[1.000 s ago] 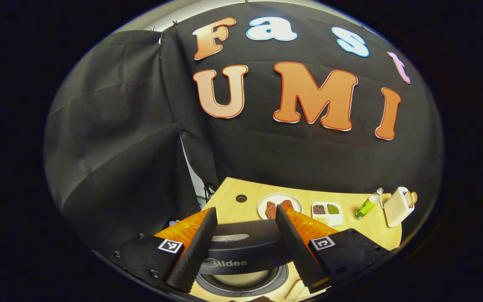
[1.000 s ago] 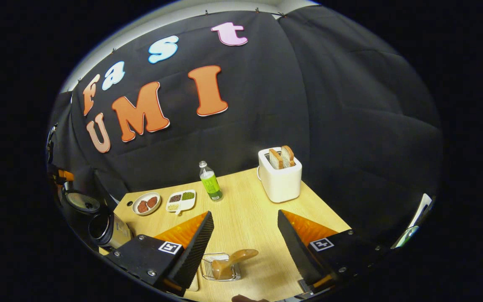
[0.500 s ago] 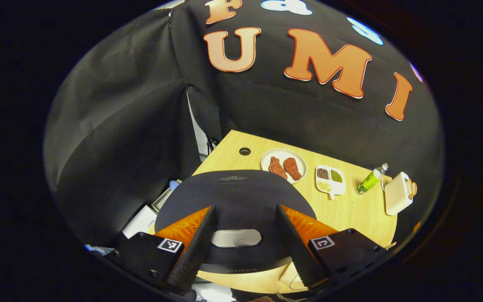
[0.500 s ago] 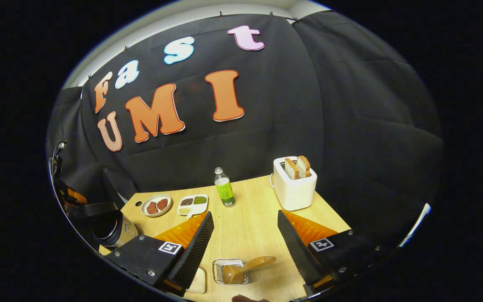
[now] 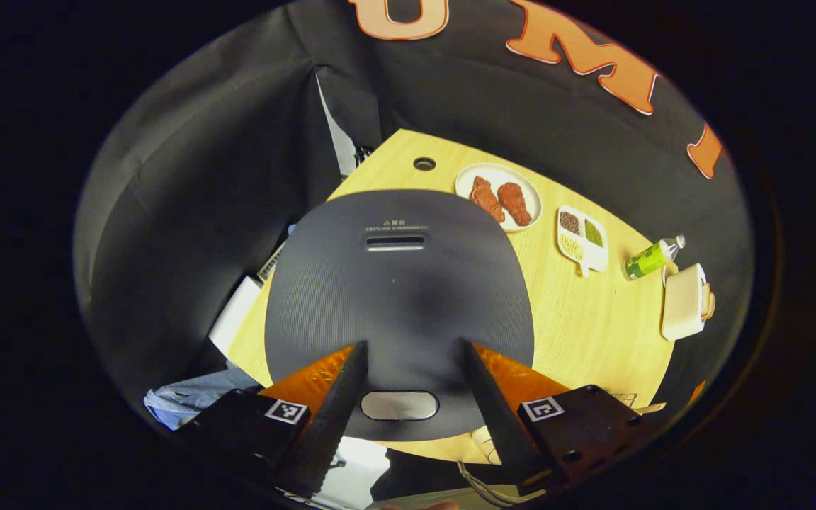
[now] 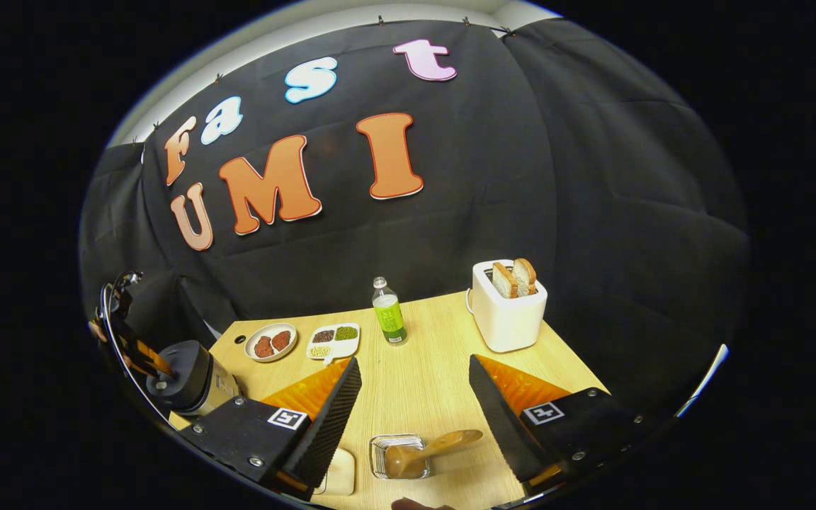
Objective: Close the left gripper, press the button to open the rice cooker; take a wooden spoon from the chopstick holder with the right hand, scoop a spoonful of rice and pour it into the rice cooker, then put the wooden spoon back into the chopstick holder.
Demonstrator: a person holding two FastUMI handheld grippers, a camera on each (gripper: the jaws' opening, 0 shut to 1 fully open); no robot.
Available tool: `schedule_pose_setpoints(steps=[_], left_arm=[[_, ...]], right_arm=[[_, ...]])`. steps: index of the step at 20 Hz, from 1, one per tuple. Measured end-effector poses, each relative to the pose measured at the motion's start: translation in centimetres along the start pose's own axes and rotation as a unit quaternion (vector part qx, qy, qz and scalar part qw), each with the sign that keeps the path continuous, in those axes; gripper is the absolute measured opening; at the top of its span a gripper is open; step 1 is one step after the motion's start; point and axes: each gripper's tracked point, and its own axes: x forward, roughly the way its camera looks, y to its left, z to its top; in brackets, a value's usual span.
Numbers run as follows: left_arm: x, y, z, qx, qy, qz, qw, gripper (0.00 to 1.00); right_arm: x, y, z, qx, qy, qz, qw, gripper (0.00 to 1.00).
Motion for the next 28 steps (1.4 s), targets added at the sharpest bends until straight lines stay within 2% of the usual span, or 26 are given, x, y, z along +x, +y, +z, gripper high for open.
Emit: schedule_pose_setpoints(steps=[1,3,12,18,20,22,23,28], left_arm=[[0.5,-0.1,0.5,0.011,-0.004,0.001,1.0,0.96],[0.8,-0.3,0.4,0.011,0.001,0.005,1.0,0.92],[0.7,-0.6,0.1,0.009,-0.023,0.009,1.0,0.95],[0.8,-0.5,0.7,0.015,-0.097,0.01,0.995,0.96],[0.5,-1.7,0.7,0.007,-0.123,-0.019,0.992,0.95],[-1.8,-2.9,1.8,0.002,-0.172,-0.042,0.984,0.95],[-2.8,-2.8,2.6,0.008,-0.203,-0.042,0.978,0.96],[-9.7,-4.0,6.5,0.05,-0.345,-0.042,0.936,0.94]], right_arm=[[0.0,0.0,-0.1,-0.001,0.001,0.0,1.0,0.95],[0.2,-0.1,-0.1,-0.001,0.0,-0.005,1.0,0.95],[1.1,2.4,-0.2,-0.012,0.004,0.017,1.0,0.95],[0.9,3.8,1.6,-0.034,-0.028,0.033,0.998,0.95],[0.5,4.1,2.9,-0.043,-0.046,0.037,0.997,0.95],[0.1,4.5,4.3,-0.051,-0.07,0.04,0.995,0.95],[-0.2,4.8,5.0,-0.056,-0.083,0.042,0.994,0.95],[-1.6,6.4,8.0,-0.078,-0.132,0.051,0.987,0.95]])
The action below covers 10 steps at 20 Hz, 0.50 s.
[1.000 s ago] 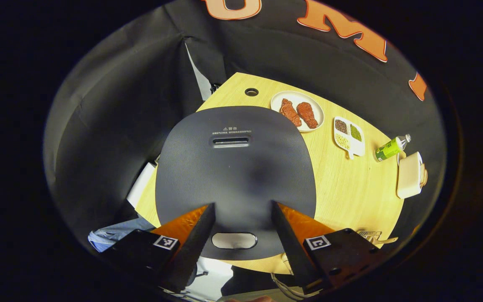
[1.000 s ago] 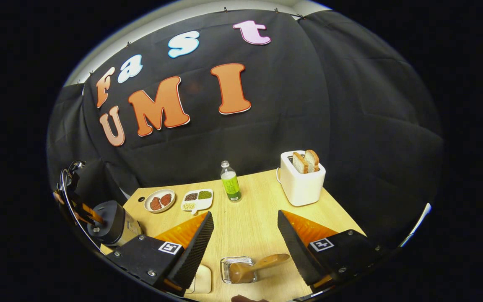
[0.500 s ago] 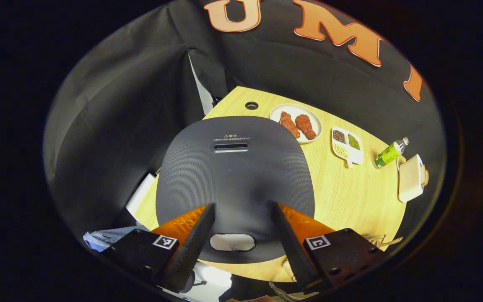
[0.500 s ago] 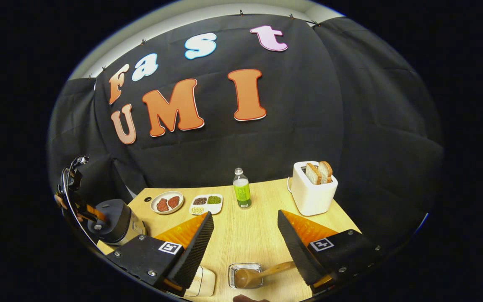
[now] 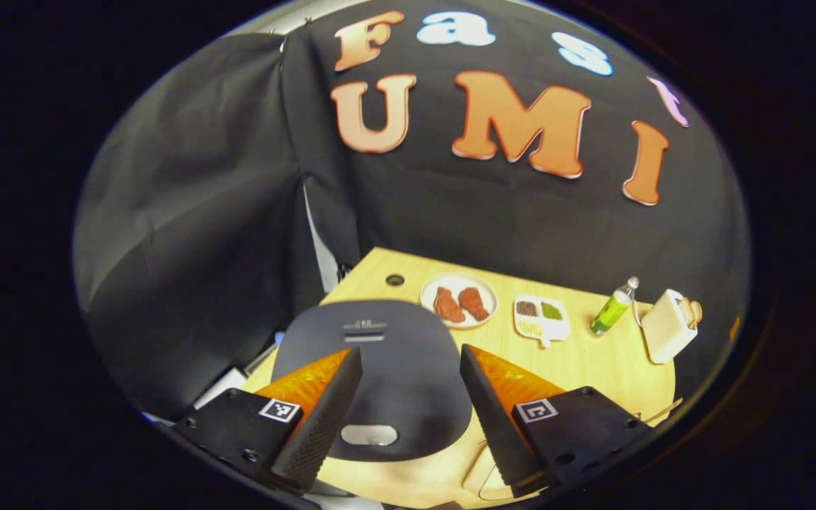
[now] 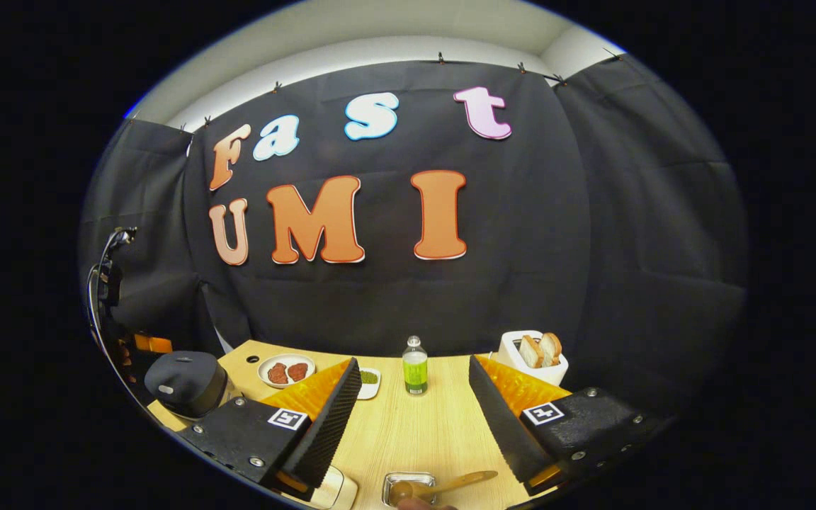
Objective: Close the left gripper, press the button to open the rice cooker; take a wooden spoon from the chopstick holder with the right hand, scoop a spoonful of rice and pour it into the rice cooker, then put the wooden spoon back into the chopstick holder.
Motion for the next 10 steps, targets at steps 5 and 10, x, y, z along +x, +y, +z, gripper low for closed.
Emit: schedule_pose_setpoints(steps=[5,10], left_arm=[[-4.4,-1.9,5.6,0.042,-0.119,-0.014,0.992,0.94],[-7.5,-4.6,8.0,0.054,-0.179,-0.036,0.982,0.94]], right_arm=[[-0.8,1.5,3.6,-0.011,-0.042,0.012,0.999,0.95],[-1.3,3.0,5.2,-0.023,-0.067,0.03,0.997,0.95]])
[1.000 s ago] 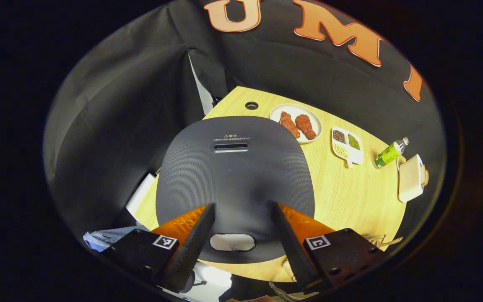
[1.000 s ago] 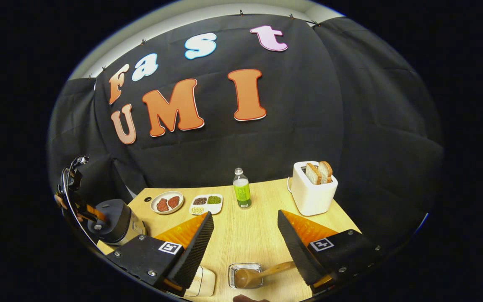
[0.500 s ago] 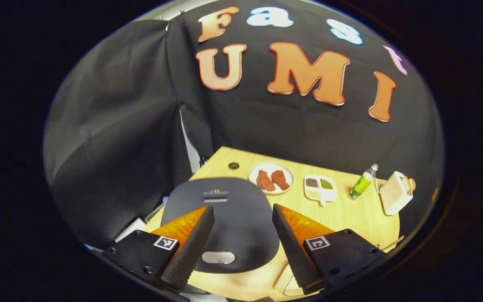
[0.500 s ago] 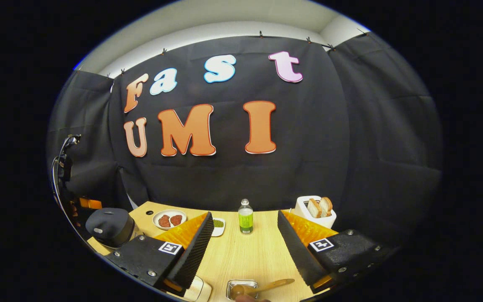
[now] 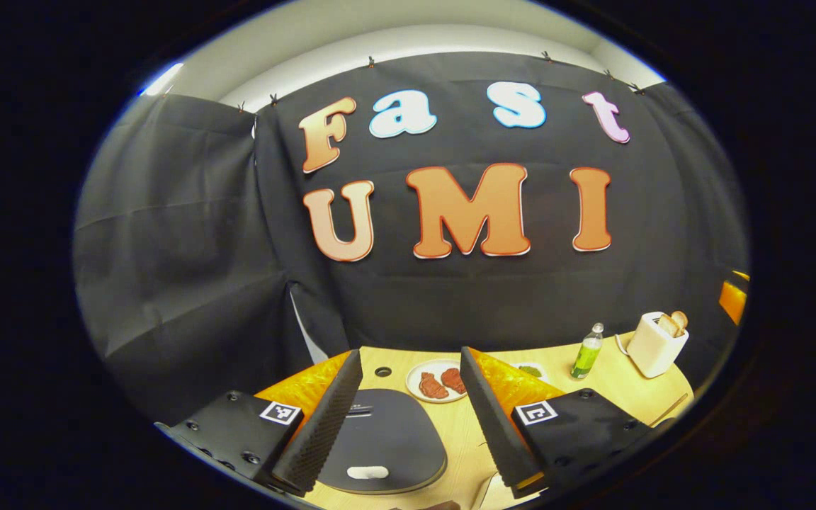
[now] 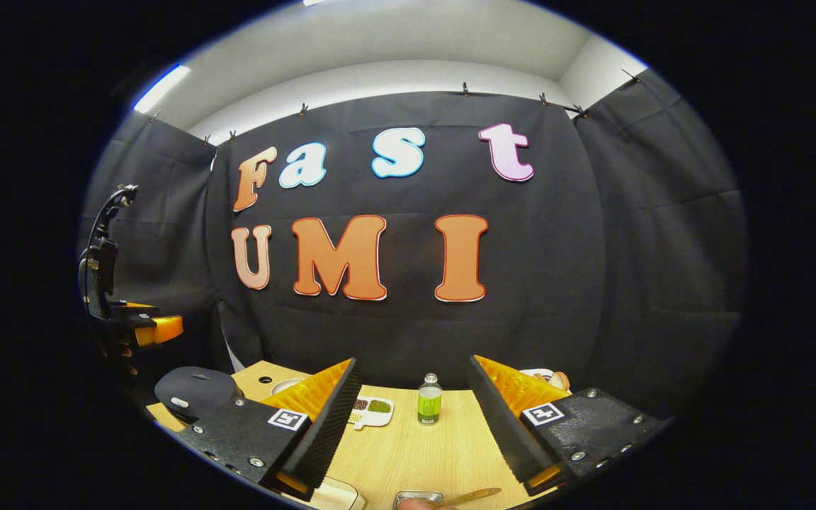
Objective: Close the left gripper, press the button to open the rice cooker; take a wooden spoon from the chopstick holder with the right hand, scoop a spoonful of rice and pour it into the rice cooker, then put the wooden spoon back into the chopstick holder.
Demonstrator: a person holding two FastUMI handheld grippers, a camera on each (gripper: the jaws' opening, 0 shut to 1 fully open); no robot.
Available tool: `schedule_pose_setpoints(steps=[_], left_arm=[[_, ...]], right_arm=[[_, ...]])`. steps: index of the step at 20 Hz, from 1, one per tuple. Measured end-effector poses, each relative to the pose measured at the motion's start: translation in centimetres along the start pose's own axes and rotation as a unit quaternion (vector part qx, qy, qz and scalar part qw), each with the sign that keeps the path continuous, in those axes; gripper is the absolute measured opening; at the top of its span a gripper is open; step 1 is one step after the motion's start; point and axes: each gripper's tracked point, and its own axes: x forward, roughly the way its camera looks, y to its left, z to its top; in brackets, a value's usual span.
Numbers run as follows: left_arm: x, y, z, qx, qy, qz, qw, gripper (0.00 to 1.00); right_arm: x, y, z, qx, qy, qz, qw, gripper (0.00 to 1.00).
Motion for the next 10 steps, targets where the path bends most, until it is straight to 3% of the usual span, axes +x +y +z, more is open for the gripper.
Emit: schedule_pose_setpoints(steps=[3,10], left_arm=[[-1.4,-1.6,2.0,-0.011,-0.041,-0.022,0.999,0.94],[-3.6,-3.7,4.5,0.012,-0.12,-0.031,0.992,0.94]], right_arm=[[-0.2,0.7,0.6,-0.001,-0.009,0.004,1.0,0.95],[-0.7,1.3,1.6,-0.007,-0.046,0.007,0.999,0.95]])
